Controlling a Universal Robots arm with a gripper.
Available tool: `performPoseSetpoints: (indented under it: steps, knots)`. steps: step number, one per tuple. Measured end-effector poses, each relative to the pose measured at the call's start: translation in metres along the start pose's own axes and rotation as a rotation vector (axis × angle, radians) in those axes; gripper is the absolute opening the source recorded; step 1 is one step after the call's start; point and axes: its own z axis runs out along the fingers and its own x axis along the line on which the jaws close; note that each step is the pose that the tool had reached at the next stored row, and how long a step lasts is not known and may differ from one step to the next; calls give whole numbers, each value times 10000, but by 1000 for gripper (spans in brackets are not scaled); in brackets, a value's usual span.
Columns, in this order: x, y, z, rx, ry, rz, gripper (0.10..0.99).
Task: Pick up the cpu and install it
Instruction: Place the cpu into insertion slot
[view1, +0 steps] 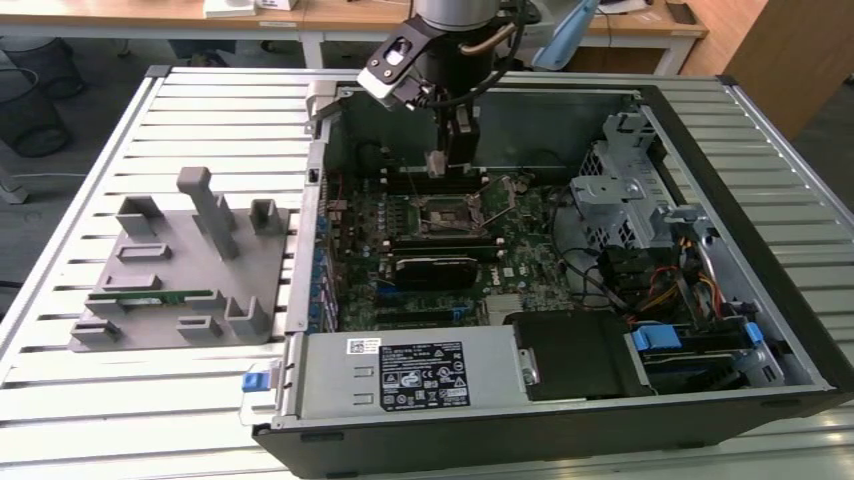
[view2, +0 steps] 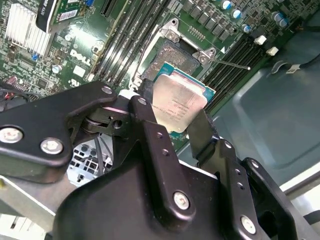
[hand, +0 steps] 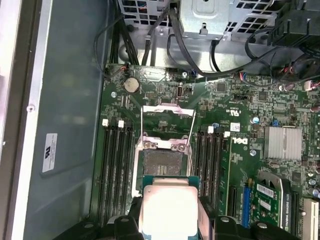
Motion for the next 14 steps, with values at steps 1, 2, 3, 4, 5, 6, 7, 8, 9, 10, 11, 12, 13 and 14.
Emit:
performPoseSetpoints:
  steps: [1, 2, 3, 4, 5, 6, 7, 8, 9, 10, 11, 12, 13, 14]
  knots:
    - [0, -1, 10, 0, 0, 0, 525]
    - [0, -1, 21, 0, 0, 0, 525]
    - [0, -2, 32, 0, -1, 1, 525]
    - [0, -3, 43, 0, 0, 1, 525]
    - [0, -3, 52, 0, 0, 2, 525]
    - [1, -3, 62, 0, 0, 3, 525]
    - [2, -3, 71, 1, -1, 2, 525]
    - [3, -1, 82, 1, 0, 1, 525]
    - [4, 1, 93, 2, -1, 1, 525]
    - [7, 3, 105, 2, -1, 2, 525]
    - [10, 7, 117, 1, 0, 2, 525]
    - [13, 11, 130, 1, 0, 0, 525]
    - [16, 15, 142, 1, -1, 1, 525]
    - [19, 20, 155, 0, 1, 2, 525]
